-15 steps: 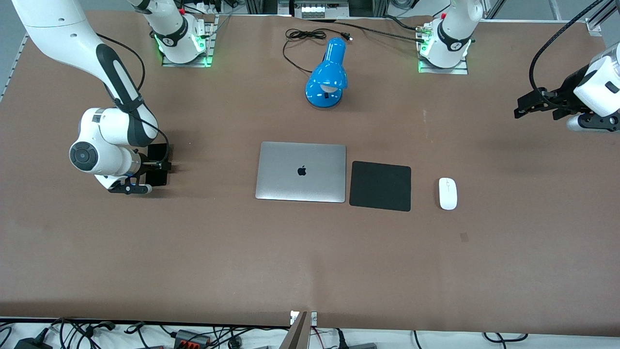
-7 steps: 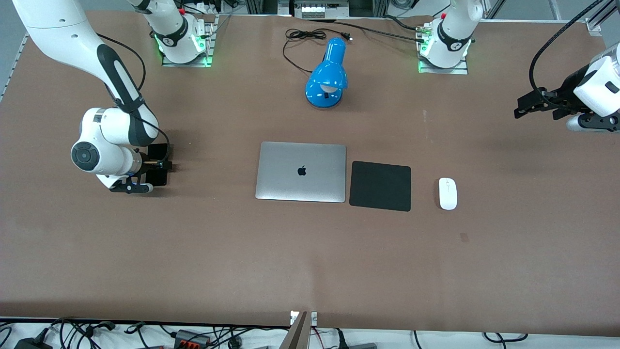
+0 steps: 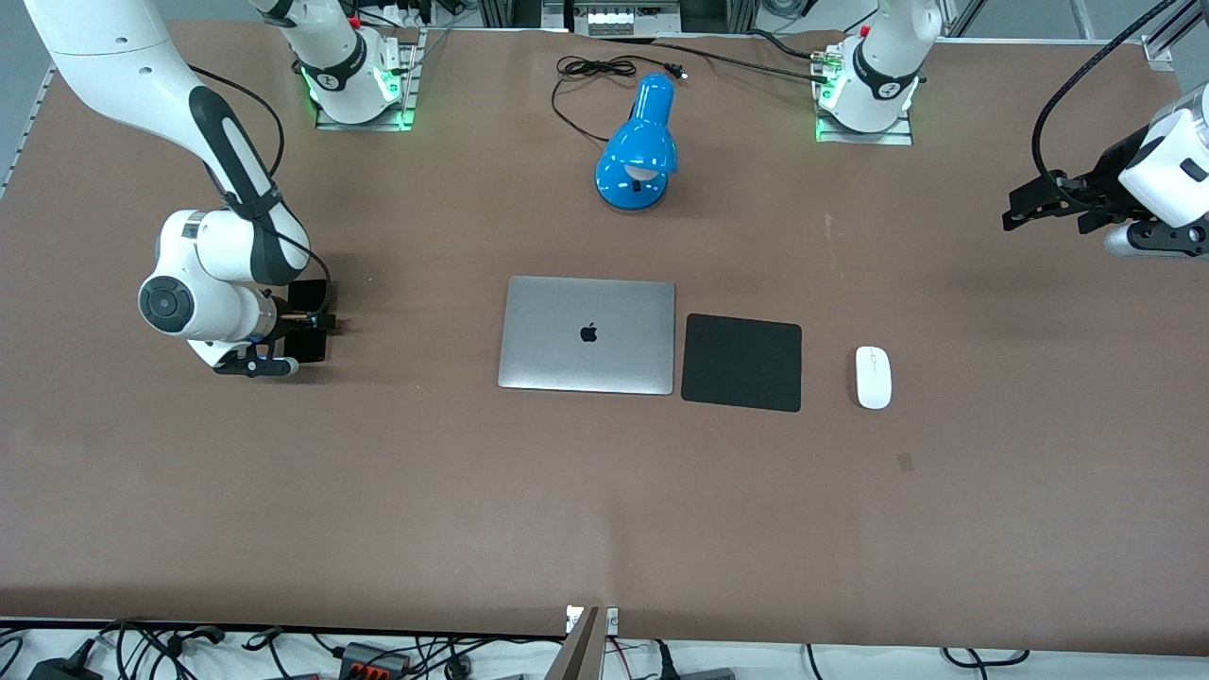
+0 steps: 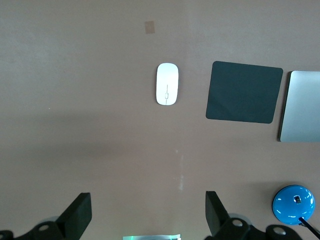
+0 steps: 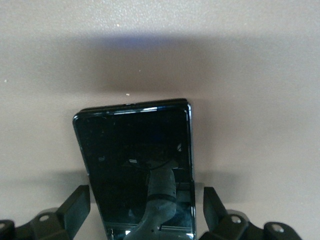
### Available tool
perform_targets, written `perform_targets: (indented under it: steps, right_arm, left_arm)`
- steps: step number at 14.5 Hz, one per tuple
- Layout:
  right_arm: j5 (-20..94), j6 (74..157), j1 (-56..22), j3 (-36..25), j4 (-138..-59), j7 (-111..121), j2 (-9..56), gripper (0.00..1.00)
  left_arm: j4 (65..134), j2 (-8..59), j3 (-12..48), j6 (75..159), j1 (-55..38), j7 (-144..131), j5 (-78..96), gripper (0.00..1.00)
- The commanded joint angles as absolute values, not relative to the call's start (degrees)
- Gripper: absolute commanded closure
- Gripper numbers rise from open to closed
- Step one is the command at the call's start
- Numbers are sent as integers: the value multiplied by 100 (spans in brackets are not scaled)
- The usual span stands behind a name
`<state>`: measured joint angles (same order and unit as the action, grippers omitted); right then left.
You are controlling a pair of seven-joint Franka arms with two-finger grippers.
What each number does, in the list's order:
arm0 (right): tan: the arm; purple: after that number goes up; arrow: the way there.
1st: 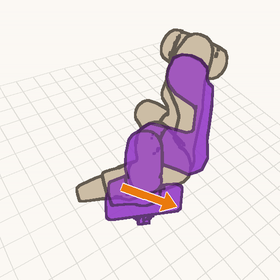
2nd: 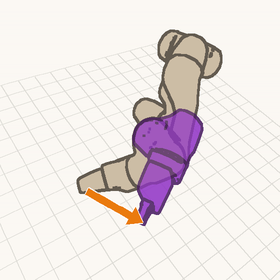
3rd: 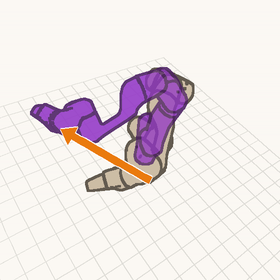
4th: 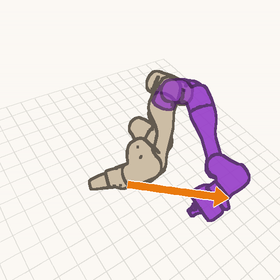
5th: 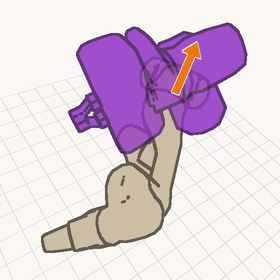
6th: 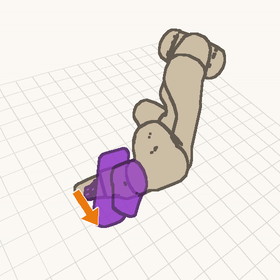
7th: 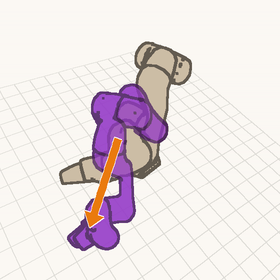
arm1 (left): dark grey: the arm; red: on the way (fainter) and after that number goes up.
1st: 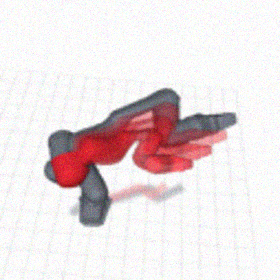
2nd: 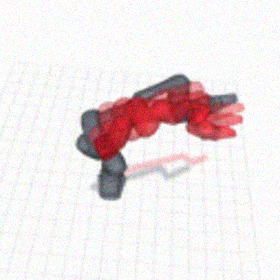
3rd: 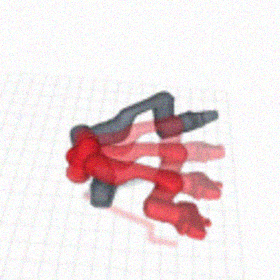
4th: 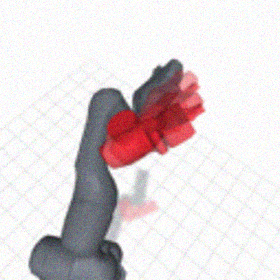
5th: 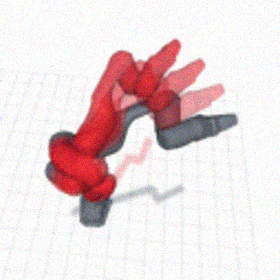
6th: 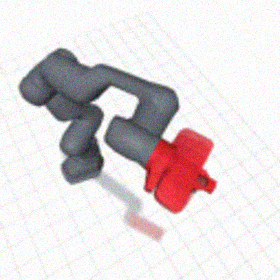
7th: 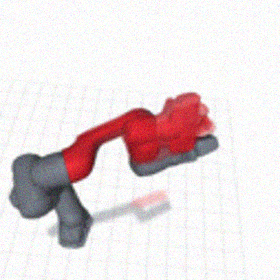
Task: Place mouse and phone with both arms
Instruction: 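Lift the phone with the right gripper while the left gripper reaches the mouse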
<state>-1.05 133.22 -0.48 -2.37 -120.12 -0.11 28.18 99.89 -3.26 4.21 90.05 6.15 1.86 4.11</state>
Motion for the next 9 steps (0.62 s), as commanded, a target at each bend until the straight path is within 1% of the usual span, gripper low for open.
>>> perform_targets:
  steps: [1, 3, 4, 5, 6, 8, 9]
  right_arm:
    - [-106, 13403, -26, -229, -12067, -53, 2795, 0]
    - [-105, 13395, -26, -229, -12067, -53, 2795, 0]
    - [-105, 13395, -26, -220, -12067, -61, 2804, 0]
    - [-105, 13395, -26, -228, -12067, -62, 2804, 0]
    - [-105, 13403, -26, -220, -12067, -62, 2804, 0]
    - [-105, 13395, -26, -220, -12067, -70, 2804, 0]
    - [-105, 13386, -26, -220, -12067, -53, 2804, 0]
  left_arm:
    - [9782, -220, 439, 8886, 633, 316, 281, 0]
    - [9704, -37, 431, 8982, 642, 308, 360, 0]
    - [9312, 243, 431, 9000, 642, 360, 343, 0]
    - [8751, 759, 439, 8904, 607, 326, 291, 0]
    - [8484, 1191, 483, 8808, 589, 334, 281, 0]
    - [8394, 1948, 501, 8928, 632, 386, 368, 0]
    - [8385, 2247, 518, 9313, 642, 387, 404, 0]
